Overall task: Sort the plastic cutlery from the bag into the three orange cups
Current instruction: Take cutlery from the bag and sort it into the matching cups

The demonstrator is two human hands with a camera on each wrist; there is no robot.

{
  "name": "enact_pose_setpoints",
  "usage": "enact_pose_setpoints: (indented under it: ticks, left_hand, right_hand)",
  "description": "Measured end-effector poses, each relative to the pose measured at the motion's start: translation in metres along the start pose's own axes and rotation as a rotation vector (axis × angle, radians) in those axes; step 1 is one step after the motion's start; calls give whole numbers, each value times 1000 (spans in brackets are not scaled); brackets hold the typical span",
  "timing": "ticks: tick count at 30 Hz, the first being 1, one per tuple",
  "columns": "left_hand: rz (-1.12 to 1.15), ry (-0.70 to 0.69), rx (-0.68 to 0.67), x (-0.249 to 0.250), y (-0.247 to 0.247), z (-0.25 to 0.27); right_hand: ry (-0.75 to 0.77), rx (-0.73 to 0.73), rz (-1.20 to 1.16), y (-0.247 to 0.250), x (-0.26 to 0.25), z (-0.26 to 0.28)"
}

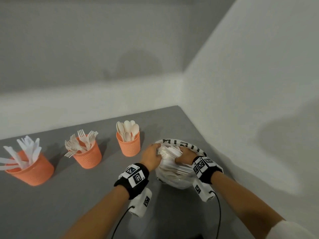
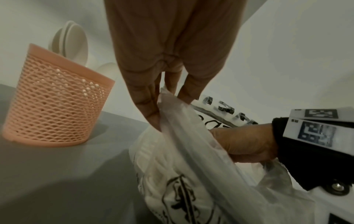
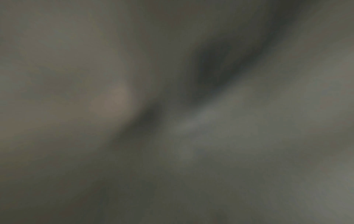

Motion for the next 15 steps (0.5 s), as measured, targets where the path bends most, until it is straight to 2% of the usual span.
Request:
enact_pose_setpoints:
  ticks: [6,11,15]
  left_hand:
    - [10,4,17,2,-2,-2]
    - [10,6,18,5,-4,0]
    - [30,22,11,4,-6,5]
  right_hand:
    - [72,8,1,3,2,8]
    - [61,6,19,0,7,7]
    - [12,-34,136,-1,8,3]
Point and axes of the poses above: each hand's wrist, its own z-axis away from the middle knuckle, its own y-axis out of the back of the hand, x = y × z, the point moved 5 cm from there along -z, towards the middle knuckle, and after that the axes turned 14 degrees about z, right-handed, at the moved point
